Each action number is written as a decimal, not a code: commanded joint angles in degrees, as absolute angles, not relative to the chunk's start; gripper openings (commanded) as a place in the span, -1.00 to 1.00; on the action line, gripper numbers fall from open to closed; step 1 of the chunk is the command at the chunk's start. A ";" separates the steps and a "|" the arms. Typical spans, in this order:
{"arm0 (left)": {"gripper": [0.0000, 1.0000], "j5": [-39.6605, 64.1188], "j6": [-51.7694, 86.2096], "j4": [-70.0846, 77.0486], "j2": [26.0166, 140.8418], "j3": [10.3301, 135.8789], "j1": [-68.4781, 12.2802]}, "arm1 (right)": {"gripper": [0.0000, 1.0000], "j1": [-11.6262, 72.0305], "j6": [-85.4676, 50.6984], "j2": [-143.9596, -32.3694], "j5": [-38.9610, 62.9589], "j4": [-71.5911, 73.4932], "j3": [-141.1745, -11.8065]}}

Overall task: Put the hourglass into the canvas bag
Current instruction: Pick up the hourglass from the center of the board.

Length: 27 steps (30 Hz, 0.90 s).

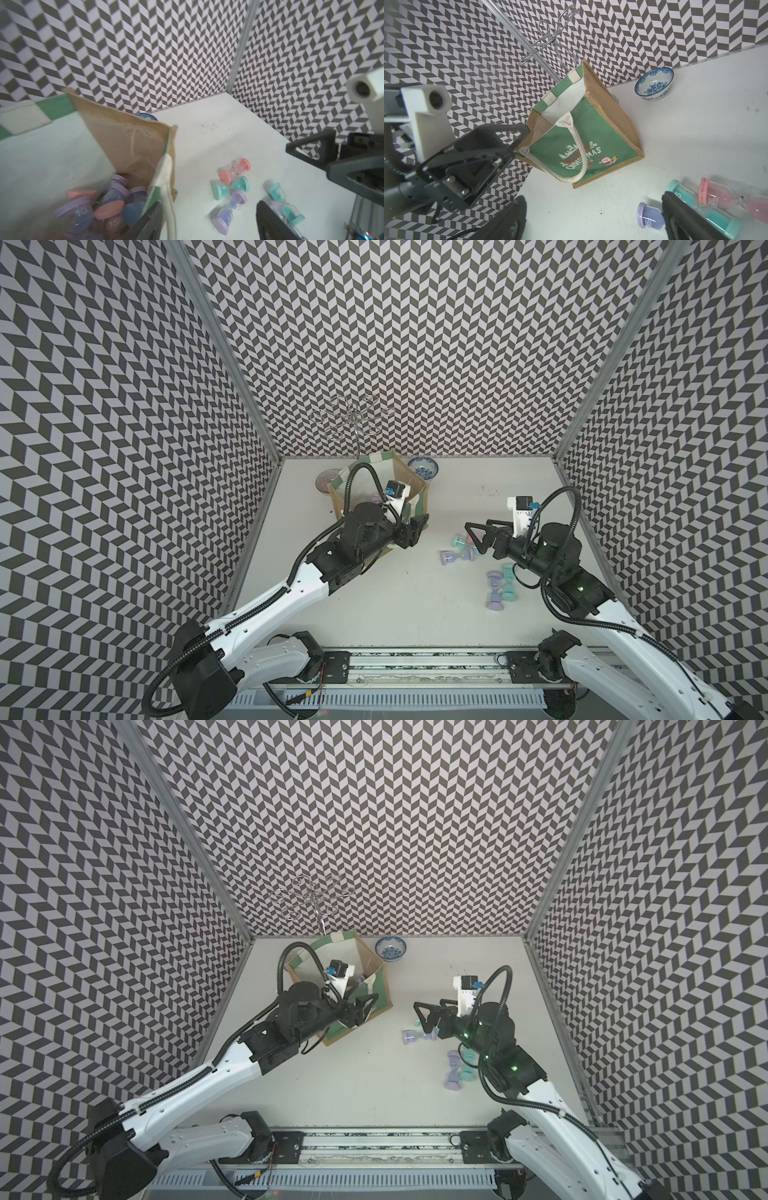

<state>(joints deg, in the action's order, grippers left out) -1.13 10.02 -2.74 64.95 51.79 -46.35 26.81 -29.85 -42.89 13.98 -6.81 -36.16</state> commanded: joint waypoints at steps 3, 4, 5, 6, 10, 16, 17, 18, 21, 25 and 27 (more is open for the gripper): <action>0.44 0.21 6.10 2.36 69.03 49.03 -49.49 | 0.99 26.60 -30.94 -40.47 11.16 -10.84 -34.27; 0.45 0.33 5.68 3.04 70.16 48.51 -49.96 | 0.99 26.60 -31.03 -40.22 11.16 -11.08 -33.63; 0.45 0.35 5.28 3.84 71.33 48.06 -50.42 | 0.98 26.63 -31.19 -39.90 10.93 -11.37 -32.99; 0.45 0.29 5.01 4.33 72.34 47.83 -50.68 | 0.99 26.56 -31.48 -39.75 10.77 -11.78 -32.44; 0.47 -0.04 4.41 6.08 76.94 47.41 -51.16 | 0.99 26.62 -31.99 -38.79 11.42 -12.18 -30.12; 0.48 0.39 3.98 9.91 84.67 47.37 -51.79 | 0.98 26.56 -33.13 -36.84 11.46 -11.28 -25.84; 0.48 0.73 4.02 10.58 85.80 47.47 -51.83 | 0.99 26.62 -33.13 -36.66 11.67 -10.99 -25.31; 0.48 1.24 3.95 11.70 86.99 47.39 -51.79 | 0.98 26.62 -33.15 -36.37 11.70 -10.69 -24.69; 0.48 1.64 3.94 13.60 90.73 48.10 -51.86 | 0.99 26.59 -33.48 -35.95 10.99 -10.55 -23.52; 0.48 1.69 2.96 14.71 95.80 50.00 -52.47 | 0.99 26.58 -33.48 -35.99 11.82 -9.37 -22.55; 0.48 2.06 2.65 15.68 98.05 50.59 -52.56 | 0.99 26.54 -33.66 -36.11 11.65 -9.14 -22.41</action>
